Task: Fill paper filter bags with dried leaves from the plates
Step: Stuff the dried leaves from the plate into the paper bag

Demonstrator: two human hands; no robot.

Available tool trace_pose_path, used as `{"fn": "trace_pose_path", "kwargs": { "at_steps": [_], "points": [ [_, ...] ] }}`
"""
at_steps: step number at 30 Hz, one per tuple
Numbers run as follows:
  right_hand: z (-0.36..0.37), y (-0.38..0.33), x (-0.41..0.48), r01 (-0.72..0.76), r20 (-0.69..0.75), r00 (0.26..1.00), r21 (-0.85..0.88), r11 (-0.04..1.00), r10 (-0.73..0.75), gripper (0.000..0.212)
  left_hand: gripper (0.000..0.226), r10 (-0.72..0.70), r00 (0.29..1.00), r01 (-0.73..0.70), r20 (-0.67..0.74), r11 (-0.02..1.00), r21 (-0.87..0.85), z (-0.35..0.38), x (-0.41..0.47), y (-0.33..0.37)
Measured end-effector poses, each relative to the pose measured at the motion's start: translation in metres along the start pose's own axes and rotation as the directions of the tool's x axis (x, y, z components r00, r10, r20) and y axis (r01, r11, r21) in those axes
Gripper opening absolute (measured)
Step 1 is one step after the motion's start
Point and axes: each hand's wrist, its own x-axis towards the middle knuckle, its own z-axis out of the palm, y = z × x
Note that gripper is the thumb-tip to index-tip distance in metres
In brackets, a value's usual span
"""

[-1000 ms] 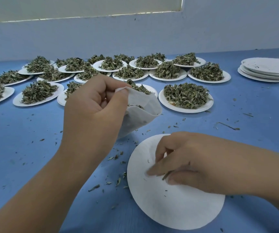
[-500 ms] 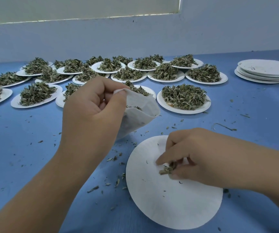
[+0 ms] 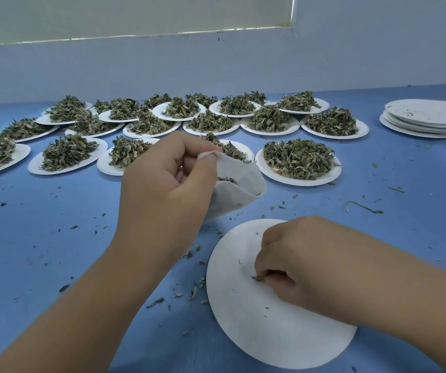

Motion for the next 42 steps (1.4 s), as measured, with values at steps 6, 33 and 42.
{"fn": "trace_pose_path", "kwargs": {
  "at_steps": [6, 33, 42],
  "points": [
    [0.007, 0.006, 0.0, 0.02, -0.096, 0.995, 0.078, 0.997, -0.012, 0.014, 0.02, 0.008, 1.0, -0.009, 0.015, 0.999, 0.033, 0.001, -0.002, 0.0],
    [-0.009, 0.021, 0.003, 0.084, -0.722, 0.691, 0.108, 0.991, 0.02, 0.007, 0.015, -0.022, 0.992, 0.021, 0.122, 1.0, 0.015, 0.02, -0.019, 0.006],
    [-0.002, 0.019, 0.01, 0.076, -0.755, 0.651, 0.168, 0.983, 0.079, 0.003, 0.016, 0.007, 0.983, -0.009, 0.184, 1.0, 0.01, 0.018, -0.02, 0.01]
  ]
}}
